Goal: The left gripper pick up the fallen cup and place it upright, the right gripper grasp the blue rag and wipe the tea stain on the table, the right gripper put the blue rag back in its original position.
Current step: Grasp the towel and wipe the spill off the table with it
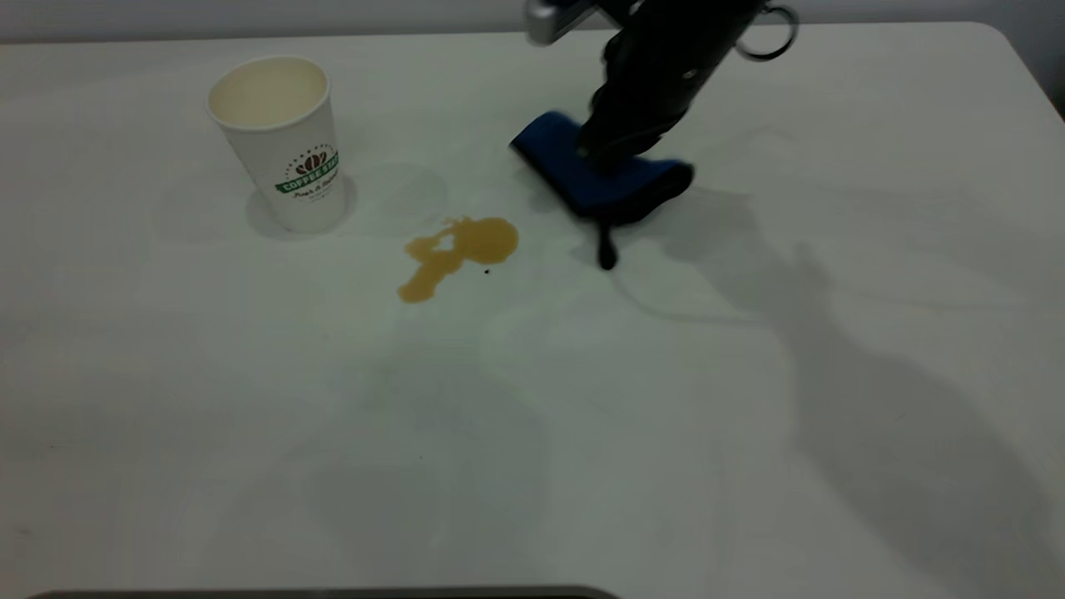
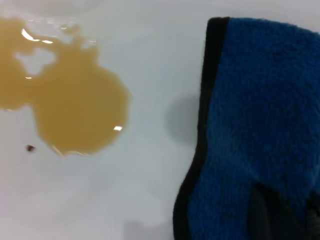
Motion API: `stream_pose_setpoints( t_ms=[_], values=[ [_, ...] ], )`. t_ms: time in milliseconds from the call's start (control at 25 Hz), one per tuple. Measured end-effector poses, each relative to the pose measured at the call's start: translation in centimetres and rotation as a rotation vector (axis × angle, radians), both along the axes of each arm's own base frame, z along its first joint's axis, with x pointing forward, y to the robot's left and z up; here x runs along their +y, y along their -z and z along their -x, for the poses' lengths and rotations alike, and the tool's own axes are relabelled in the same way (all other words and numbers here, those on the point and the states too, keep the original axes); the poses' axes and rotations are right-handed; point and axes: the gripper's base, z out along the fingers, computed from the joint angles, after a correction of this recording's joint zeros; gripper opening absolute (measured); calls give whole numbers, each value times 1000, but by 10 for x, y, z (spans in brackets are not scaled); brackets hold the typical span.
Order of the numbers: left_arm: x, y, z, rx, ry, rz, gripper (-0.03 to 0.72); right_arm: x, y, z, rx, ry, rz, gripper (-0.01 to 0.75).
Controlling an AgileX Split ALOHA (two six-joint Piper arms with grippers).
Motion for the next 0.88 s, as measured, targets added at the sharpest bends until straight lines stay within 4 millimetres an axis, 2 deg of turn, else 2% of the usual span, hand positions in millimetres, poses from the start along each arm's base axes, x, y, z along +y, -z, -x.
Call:
stream_pose_setpoints(
  t_ms=[120, 280, 600, 880],
  values=[
    [0, 0, 0, 0, 0, 0, 481, 18, 15, -1, 24, -35, 14, 36],
    [0, 0, 0, 0, 0, 0, 481, 39, 23, 5, 37, -76, 44, 36],
    [0, 0, 0, 0, -1, 1, 481, 86, 24, 36, 54, -183, 53, 36],
    [0, 0, 0, 0, -1, 1, 481, 113, 27, 71, 166, -288, 96, 36]
  ],
)
